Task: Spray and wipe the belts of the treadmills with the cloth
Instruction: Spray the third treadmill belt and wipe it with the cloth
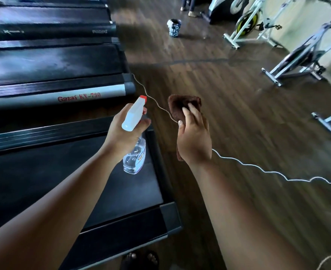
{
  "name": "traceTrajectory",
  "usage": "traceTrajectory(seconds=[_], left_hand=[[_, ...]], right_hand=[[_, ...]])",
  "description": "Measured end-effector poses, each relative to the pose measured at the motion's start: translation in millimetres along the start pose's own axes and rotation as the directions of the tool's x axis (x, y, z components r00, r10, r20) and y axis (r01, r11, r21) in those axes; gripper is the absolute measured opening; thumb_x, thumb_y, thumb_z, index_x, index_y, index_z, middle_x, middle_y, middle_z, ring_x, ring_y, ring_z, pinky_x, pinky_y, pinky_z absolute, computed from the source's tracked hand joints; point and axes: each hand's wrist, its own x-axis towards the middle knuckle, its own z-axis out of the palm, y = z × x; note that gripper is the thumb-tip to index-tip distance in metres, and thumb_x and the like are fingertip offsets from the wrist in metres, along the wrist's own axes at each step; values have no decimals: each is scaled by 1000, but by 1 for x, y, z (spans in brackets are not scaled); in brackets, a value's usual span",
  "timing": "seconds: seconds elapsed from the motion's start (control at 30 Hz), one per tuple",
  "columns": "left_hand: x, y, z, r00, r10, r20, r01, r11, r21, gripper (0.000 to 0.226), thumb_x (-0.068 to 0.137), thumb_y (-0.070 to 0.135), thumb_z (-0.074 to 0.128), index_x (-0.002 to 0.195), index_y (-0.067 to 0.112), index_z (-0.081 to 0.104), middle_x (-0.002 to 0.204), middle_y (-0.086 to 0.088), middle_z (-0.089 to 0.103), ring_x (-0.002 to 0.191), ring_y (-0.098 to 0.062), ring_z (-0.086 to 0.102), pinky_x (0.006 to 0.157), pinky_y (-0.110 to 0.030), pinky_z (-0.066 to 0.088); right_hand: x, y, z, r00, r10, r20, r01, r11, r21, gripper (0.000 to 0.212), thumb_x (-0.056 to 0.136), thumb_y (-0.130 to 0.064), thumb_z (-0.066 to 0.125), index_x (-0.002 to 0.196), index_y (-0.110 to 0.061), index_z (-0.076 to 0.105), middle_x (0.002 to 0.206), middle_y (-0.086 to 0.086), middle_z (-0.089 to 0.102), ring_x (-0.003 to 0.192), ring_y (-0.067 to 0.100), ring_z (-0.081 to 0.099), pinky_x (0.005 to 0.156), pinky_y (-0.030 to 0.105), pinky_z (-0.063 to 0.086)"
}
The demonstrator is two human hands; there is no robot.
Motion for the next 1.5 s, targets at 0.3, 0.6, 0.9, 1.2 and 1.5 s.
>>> traceTrajectory(seconds=[0.3,0.6,0.9,1.2,1.5], left_hand=[[22,26,23,992,21,127,-25,999,28,18,84,25,74,100,24,65,96,-7,68,88,-31,65,77,-52,54],[40,42,91,976,65,206,-86,992,96,18,89,25,74,102,32,65,90,14,67,85,-15,64,75,-42,54],[57,60,230,983,29,182,-50,992,115,22,87,28,74,105,36,64,89,14,67,84,-21,66,74,-46,55],[85,68,366,998,-65,-4,65,998,12,17,88,18,74,101,25,66,92,-9,68,72,-12,61,65,-33,48],[148,66,412,996,-11,-86,11,1000,-2,18,85,20,75,97,26,64,84,8,65,80,-15,63,71,-37,51]], right_hand=[[12,8,-24,997,82,-14,-83,989,-118,51,95,-30,33,138,-12,52,151,3,44,131,29,48,102,46,44],[25,80,-53,984,156,-83,-162,983,-82,44,97,-22,45,138,-9,52,151,6,45,132,31,46,110,41,37],[54,211,-103,986,160,-47,-162,987,-22,46,98,-27,40,138,-8,54,150,6,45,133,32,45,111,33,28],[115,339,-152,999,6,38,-7,1000,25,43,98,-25,46,138,-11,54,151,2,45,131,29,46,106,43,42],[196,390,-131,997,-59,43,57,997,53,44,97,-21,46,137,-7,55,150,7,46,133,30,45,109,34,30]])
